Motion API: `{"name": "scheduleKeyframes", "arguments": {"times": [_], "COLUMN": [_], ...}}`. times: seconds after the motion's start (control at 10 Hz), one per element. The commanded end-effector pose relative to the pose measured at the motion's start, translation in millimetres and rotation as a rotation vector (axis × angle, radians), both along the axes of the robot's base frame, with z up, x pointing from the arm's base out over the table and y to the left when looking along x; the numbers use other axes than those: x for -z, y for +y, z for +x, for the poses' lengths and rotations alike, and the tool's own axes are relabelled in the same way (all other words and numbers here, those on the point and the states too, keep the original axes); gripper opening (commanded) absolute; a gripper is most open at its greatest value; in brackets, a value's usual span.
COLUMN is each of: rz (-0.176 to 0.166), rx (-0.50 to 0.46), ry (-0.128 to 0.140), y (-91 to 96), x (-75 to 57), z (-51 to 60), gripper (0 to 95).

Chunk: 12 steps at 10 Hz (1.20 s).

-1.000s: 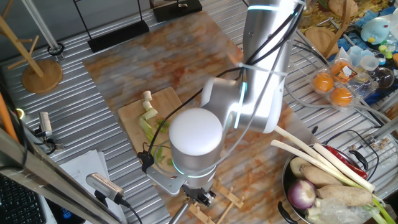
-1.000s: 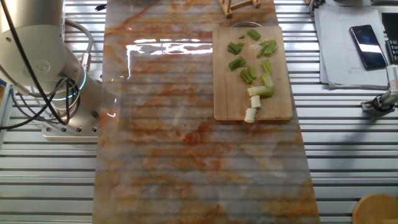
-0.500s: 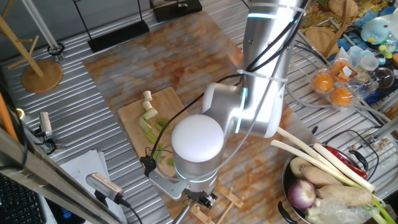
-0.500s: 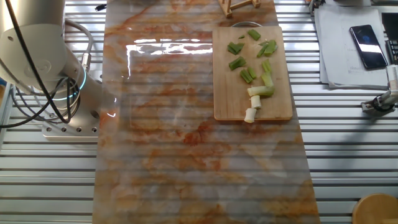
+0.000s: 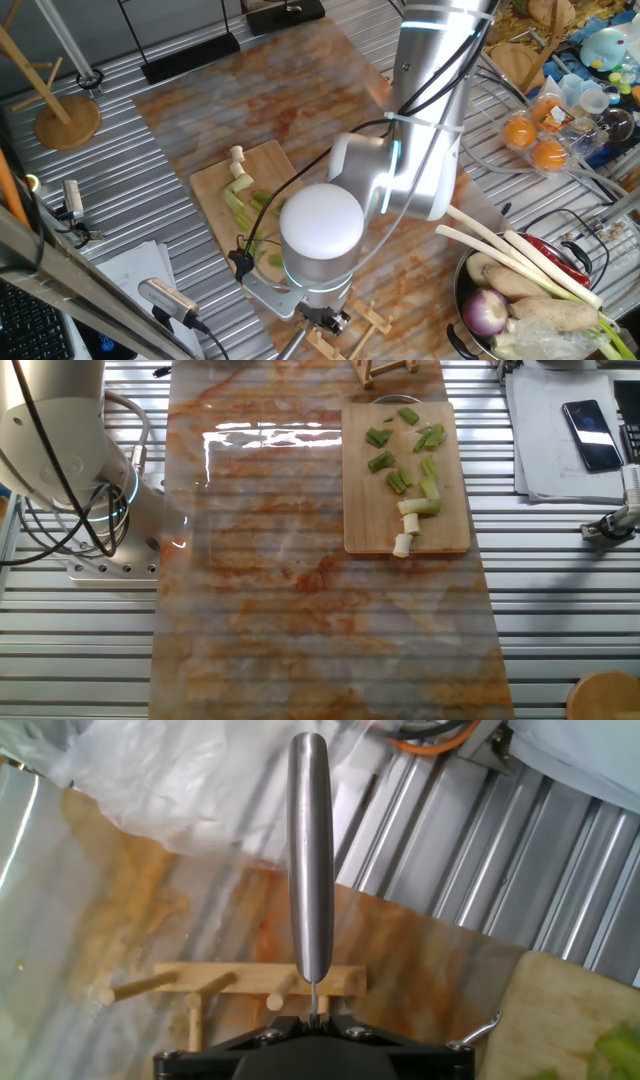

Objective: Chop the scallions

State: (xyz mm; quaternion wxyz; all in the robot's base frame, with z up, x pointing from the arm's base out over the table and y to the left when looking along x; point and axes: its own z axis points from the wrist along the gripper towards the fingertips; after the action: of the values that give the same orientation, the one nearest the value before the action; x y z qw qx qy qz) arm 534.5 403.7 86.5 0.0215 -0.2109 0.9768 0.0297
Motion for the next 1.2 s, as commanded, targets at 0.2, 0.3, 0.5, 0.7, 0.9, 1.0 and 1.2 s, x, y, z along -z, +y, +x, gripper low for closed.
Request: {"name": "scheduleKeyframes", "arguments": {"times": [0.2, 0.3, 0.5, 0.7, 0.9, 1.0, 1.2], "rz": [-0.002, -0.03, -0.044, -0.051, -0.041, -0.033, -0.021], "rx": [-0.014, 0.012, 0.002, 0.011, -0.005, -0.003, -0.002], "ry": [-0.008, 0.007, 0.019, 0.023, 0.019, 0.018, 0.013], "y": [0.3, 0.3, 0.3, 0.3, -1.4, -4.3, -7.8], "x": [-0.2, -0.2, -0.2, -0.2, 2.0, 6.1, 14.9], "z": [0.1, 0.1, 0.1, 0.1, -0.5, -1.4, -0.1], "gripper": [0.0, 0.0, 0.0, 0.0, 0.0, 0.0, 0.0]}}
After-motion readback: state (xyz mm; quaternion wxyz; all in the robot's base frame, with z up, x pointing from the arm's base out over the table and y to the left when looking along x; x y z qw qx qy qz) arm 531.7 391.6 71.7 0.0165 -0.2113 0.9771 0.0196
